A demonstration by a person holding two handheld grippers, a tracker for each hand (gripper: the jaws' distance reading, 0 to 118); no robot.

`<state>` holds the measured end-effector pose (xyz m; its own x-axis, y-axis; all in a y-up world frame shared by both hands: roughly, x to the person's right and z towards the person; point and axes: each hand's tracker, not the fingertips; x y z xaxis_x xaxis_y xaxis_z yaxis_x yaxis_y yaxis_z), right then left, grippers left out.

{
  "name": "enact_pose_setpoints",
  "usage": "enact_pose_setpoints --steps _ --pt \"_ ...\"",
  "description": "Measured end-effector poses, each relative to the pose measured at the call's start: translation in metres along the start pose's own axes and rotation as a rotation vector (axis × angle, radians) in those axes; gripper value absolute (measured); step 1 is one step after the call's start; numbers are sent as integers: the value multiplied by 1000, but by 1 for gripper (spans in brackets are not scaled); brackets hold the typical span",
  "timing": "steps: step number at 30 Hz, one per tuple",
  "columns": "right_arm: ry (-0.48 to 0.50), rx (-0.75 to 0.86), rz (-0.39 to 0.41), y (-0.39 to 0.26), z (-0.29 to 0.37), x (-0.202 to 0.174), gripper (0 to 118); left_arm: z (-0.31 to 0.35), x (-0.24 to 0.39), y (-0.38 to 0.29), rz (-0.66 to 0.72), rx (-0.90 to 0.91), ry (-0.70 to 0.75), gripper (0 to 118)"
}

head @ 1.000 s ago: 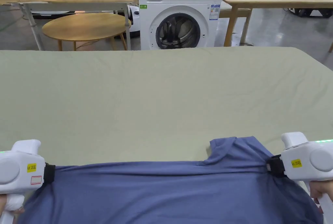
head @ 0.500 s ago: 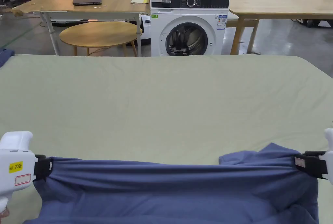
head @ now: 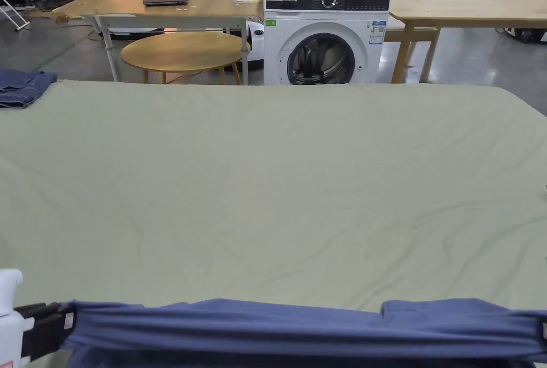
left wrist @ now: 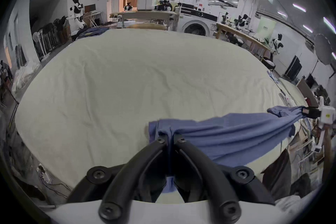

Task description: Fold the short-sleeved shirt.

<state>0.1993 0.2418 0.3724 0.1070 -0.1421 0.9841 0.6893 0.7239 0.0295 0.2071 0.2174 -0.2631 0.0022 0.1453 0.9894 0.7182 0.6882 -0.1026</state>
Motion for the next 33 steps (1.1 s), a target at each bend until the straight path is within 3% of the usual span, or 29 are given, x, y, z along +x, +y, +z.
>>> enact_pose_setpoints --steps 8,10,11,12,13,14,18,19,20,21,22,23,24,28,33 --pt "-11 -63 -22 -37 -13 -4 1 -10 -8 -36 13 -47 -12 0" --pt "-2 -82 -38 -40 -15 -4 7 -13 -10 -38 25 -64 -12 1" --pt "2 -98 -51 -40 -15 -6 31 -13 -9 -38 21 -75 -10 28" --pt "-14 -99 -52 -40 -15 -9 66 -11 -3 -40 3 -82 9 72" --pt "-31 -95 -51 -41 -17 -7 102 -12 -1 -40 -17 -71 22 107" --pt "-32 -92 -51 -41 -19 -3 118 -11 2 -40 -32 -60 43 116" --pt "-19 -13 -62 -29 -9 -19 118 -2 9 -33 -4 15 73 114" --pt "-21 20 -43 -26 -8 -26 118 0 12 -30 6 19 70 109" --pt "-24 48 -28 -23 -6 -34 112 7 18 -29 11 35 57 93" --pt "-29 73 -23 -20 -5 -43 96 10 23 -28 12 52 59 71" --pt "-29 105 -26 -20 -5 -48 65 11 29 -27 2 63 71 44" --pt "-37 145 -26 -19 -4 -58 6 13 34 -27 -17 82 83 8" --pt "-31 166 -24 -17 -5 -67 0 16 41 -25 -50 105 78 0" --pt "-44 238 -5 -16 -5 -106 0 9 39 -21 16 80 31 0" --pt "-138 326 53 -20 -6 -140 0 3 13 -11 155 34 -27 0"
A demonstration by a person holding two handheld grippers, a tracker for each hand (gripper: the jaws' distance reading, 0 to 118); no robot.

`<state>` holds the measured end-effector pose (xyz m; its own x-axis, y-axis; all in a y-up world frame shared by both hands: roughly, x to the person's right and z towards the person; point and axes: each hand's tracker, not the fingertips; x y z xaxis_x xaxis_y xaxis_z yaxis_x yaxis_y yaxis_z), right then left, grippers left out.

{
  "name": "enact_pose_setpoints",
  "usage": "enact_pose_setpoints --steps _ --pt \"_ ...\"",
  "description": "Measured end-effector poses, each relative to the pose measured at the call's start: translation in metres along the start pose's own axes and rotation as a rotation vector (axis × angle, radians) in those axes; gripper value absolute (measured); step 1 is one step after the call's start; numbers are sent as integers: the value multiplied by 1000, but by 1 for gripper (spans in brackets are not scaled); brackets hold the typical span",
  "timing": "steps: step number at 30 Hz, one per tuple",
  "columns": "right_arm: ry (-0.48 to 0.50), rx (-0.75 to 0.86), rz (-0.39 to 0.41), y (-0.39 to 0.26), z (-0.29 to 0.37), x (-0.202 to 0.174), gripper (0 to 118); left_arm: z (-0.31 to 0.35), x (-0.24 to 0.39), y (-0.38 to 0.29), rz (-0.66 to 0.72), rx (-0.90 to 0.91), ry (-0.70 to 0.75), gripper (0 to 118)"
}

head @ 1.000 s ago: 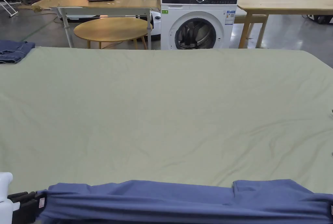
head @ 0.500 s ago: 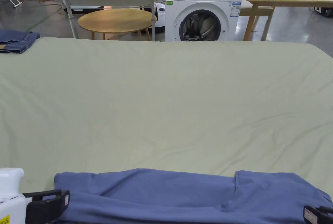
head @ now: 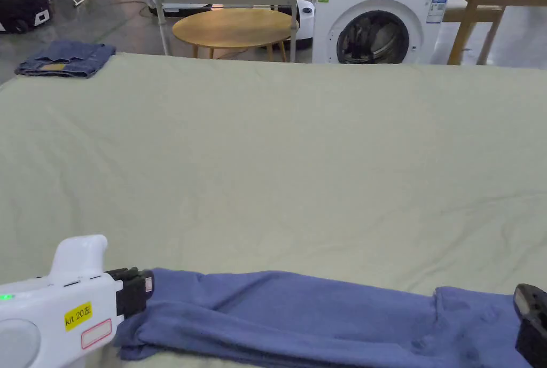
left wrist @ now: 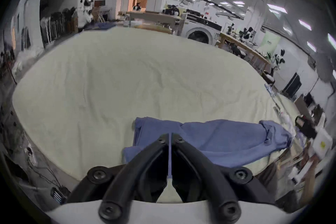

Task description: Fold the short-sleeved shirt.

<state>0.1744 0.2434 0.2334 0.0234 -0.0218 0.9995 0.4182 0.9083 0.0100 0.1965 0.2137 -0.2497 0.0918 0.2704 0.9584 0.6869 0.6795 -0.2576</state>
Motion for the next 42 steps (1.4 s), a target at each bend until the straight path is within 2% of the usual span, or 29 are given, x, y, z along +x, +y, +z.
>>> enact_pose_setpoints --steps 3,6,11,16,17,19,20,23,26,29,34,35,37,38,42 --pt "-13 26 22 0 4 -11 0 -4 -24 19 85 -92 -56 0" --pt "-22 31 58 -5 4 -15 0 -15 -55 42 65 -199 -118 0" --pt "-23 6 55 -8 4 -19 0 -39 -90 50 170 -386 -277 0" --pt "-53 -16 59 -9 -2 -21 0 -54 -101 45 178 -423 -286 2" --pt "-58 -22 62 -10 -2 -24 0 -57 -102 43 185 -427 -297 30" --pt "-61 -28 63 -9 -4 -24 0 -64 -107 44 216 -436 -358 107" --pt "-60 -34 63 -8 -5 -24 0 -70 -111 41 249 -445 -394 118" --pt "-63 -46 68 -9 -4 -26 0 -84 -118 36 330 -459 -485 117" --pt "-64 -59 70 -10 -3 -27 0 -96 -119 25 377 -471 -510 117" --pt "-65 -73 59 -11 -2 -27 0 -109 -112 16 453 -482 -637 117" --pt "-63 -86 67 -14 0 -29 0 -118 -87 9 445 -507 -680 114" --pt "-60 -87 66 -13 0 -30 0 -119 -87 12 426 -503 -643 93" --pt "-47 -88 62 -15 1 -29 0 -116 -91 18 369 -502 -520 5" --pt "-43 -84 62 -15 2 -31 0 -117 -92 17 353 -509 -460 2" --pt "-20 -68 66 -12 6 -32 0 -101 -93 21 396 -475 -491 2"
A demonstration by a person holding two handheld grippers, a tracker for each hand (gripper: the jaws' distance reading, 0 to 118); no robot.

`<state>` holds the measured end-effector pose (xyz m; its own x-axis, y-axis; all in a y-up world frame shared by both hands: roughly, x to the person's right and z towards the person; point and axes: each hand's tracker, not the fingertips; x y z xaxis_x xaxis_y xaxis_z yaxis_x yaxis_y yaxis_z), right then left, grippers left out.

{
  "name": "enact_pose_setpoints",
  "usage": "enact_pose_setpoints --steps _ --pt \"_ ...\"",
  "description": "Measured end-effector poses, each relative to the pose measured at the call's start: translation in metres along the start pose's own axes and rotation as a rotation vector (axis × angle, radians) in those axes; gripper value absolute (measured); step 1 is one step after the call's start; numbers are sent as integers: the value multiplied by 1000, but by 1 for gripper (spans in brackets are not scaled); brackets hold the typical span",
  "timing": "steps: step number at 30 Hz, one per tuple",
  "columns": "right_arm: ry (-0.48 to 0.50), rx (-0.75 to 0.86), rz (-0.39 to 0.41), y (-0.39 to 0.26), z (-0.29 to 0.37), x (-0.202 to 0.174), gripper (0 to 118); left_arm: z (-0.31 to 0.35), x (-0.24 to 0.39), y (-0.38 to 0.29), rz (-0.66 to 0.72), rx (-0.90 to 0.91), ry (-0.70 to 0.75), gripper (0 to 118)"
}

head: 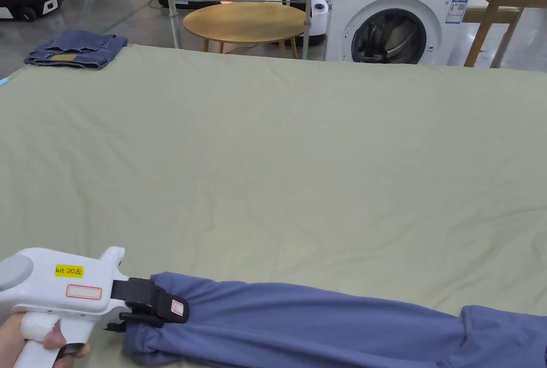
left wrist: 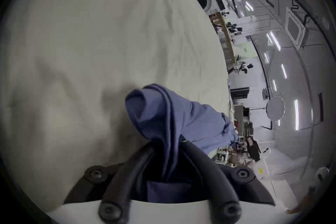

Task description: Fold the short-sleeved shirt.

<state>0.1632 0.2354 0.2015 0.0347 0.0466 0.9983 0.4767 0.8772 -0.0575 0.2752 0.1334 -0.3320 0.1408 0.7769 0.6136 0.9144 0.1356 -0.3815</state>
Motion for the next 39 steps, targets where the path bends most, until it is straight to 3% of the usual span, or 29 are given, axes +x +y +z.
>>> enact_pose_setpoints --steps 12,17,22,29,30,31,32,33,37,38,39 --pt "59 68 2 10 0 14 0 127 26 -35 -9 223 138 2" --pt "70 84 -11 10 2 15 0 88 108 -43 -194 163 160 2" --pt "71 82 -21 1 8 23 0 9 180 -52 -376 30 195 2" --pt "42 68 -37 -11 17 42 0 -129 211 -68 -477 -172 244 2" --pt "38 65 -41 -13 18 45 0 -144 210 -70 -486 -169 272 12" --pt "32 60 -45 -15 18 48 0 -158 209 -72 -513 -180 294 41" --pt "26 56 -50 -17 18 51 0 -168 206 -73 -540 -184 273 98" --pt "19 51 -54 -19 18 53 0 -176 207 -77 -524 -205 253 115" --pt "8 27 -78 -24 14 60 0 -154 208 -75 -417 -182 121 114" --pt "14 18 -85 -25 11 61 0 -139 206 -72 -388 -140 91 102" --pt "16 14 -89 -25 10 60 0 -126 202 -68 -372 -108 55 81"
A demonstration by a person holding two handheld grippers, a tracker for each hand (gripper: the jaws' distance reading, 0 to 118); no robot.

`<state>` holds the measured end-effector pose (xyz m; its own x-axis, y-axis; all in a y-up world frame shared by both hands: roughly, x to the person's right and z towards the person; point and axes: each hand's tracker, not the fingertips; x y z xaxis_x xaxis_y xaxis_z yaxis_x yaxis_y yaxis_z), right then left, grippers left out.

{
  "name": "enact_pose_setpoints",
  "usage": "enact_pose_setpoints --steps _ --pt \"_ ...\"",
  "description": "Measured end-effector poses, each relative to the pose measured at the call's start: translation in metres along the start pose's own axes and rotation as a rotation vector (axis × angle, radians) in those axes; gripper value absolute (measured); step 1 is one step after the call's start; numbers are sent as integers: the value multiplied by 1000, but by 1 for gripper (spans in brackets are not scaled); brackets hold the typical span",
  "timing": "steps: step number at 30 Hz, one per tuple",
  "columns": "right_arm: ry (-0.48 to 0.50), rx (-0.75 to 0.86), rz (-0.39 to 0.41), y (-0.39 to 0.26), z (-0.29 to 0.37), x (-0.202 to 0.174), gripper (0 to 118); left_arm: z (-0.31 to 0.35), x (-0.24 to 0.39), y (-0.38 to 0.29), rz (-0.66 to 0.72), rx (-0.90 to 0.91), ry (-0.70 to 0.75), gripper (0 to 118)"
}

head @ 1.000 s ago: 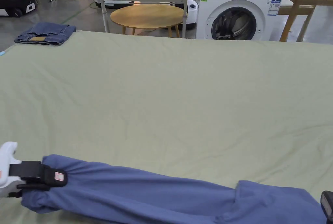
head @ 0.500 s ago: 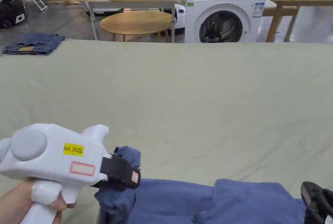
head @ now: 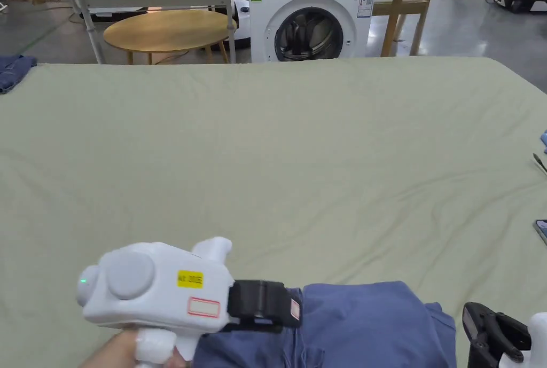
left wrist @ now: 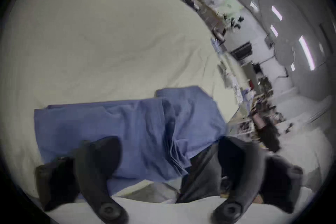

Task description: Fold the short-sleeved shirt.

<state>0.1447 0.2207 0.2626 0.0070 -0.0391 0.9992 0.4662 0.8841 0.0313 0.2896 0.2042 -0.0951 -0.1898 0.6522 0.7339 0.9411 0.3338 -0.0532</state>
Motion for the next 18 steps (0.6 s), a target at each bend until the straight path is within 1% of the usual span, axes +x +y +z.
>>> enact_pose_setpoints --steps 1,2,3,4,5,7,10,12,14,15,16,17,18 --pt "1 -2 -2 -1 -2 0 0 14 -6 1 2 27 -21 71" --pt "6 -4 -2 -1 -3 -1 0 26 -9 0 18 70 -22 57" --pt "9 -5 -2 -1 -4 -1 0 33 -17 0 34 107 6 44" --pt "14 -7 -2 0 -5 -4 0 35 -25 0 41 103 18 7" --pt "20 -6 -1 0 -6 -5 0 37 -33 0 59 121 20 0" --pt "29 -9 2 0 -8 -8 0 27 -43 -4 112 74 -3 0" --pt "35 -10 10 1 -7 -12 0 -8 -45 -6 118 25 -15 0" --pt "36 -12 12 2 -6 -13 0 -36 -41 -11 130 -40 -84 0" --pt "31 -14 14 2 -5 -13 0 -71 -37 -18 163 -98 -183 0" --pt "25 -16 18 2 -5 -12 0 -87 -35 -22 170 -122 -197 0" --pt "20 -19 21 2 -4 -12 0 -99 -30 -27 158 -111 -133 0" --pt "16 -22 21 2 -4 -11 0 -106 -28 -31 112 -110 -68 0" --pt "13 -24 21 3 -4 -10 0 -106 -27 -32 90 -112 -56 0"
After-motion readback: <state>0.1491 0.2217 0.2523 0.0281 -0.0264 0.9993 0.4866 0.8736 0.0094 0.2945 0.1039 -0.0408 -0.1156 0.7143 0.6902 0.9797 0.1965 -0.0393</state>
